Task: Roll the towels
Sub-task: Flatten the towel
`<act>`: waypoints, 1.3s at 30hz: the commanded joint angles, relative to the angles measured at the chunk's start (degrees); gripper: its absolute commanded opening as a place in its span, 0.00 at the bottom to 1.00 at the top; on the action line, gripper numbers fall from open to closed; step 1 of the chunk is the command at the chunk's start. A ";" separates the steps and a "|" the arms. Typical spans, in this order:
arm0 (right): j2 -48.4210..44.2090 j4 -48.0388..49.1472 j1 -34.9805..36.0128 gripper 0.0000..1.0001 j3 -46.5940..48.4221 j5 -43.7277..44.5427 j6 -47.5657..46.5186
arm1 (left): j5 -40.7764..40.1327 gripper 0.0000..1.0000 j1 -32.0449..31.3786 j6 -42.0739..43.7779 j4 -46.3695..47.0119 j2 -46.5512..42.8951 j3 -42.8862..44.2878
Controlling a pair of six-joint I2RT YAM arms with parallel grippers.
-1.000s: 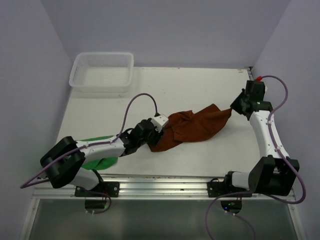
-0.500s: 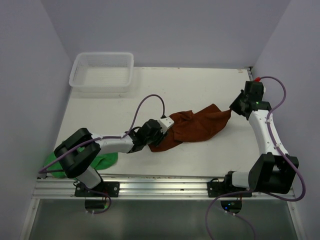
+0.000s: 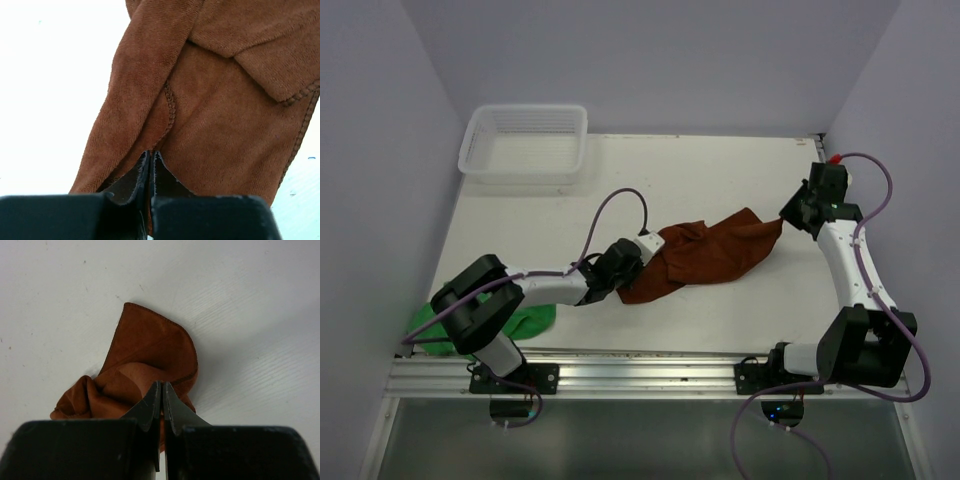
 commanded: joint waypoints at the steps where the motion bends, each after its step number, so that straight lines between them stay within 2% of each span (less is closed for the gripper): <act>1: -0.45 1.40 -0.24 0.00 0.01 -0.29 -0.99 | -1.99 0.00 0.34 -0.28 2.30 -1.23 0.94; 6: -0.18 -0.79 -0.24 0.00 1.24 1.46 -1.25 | -8.05 0.00 0.51 -4.22 -0.50 -5.45 1.72; 8: -0.18 -1.67 -0.33 0.00 2.56 2.25 -1.16 | -14.37 0.00 0.86 -6.86 -4.45 -7.64 3.04; 10: -0.18 -2.64 -0.77 0.00 3.79 2.61 -0.82 | -20.33 0.00 1.92 -11.69 -8.22 -9.66 3.83; 13: 0.17 -3.43 -1.91 0.00 5.54 -0.28 0.85 | -24.92 0.00 5.34 -17.93 -12.72 -14.76 3.75; 18: 2.01 -5.80 -2.97 0.00 9.76 -2.66 2.27 | -25.90 0.00 14.39 -23.74 -19.13 -22.50 6.37; 24: 3.95 -7.91 -6.74 0.00 15.47 -4.69 4.28 | -26.61 0.00 22.47 -23.22 -23.45 -27.95 12.17; 29: 5.70 -8.62 -7.10 0.00 17.77 -6.79 4.90 | -24.41 0.00 29.15 -20.94 -24.86 -28.05 16.22; 39: 2.99 -5.46 -7.10 0.00 8.82 -7.77 4.46 | -14.49 0.00 31.45 -16.98 -20.30 -23.04 14.83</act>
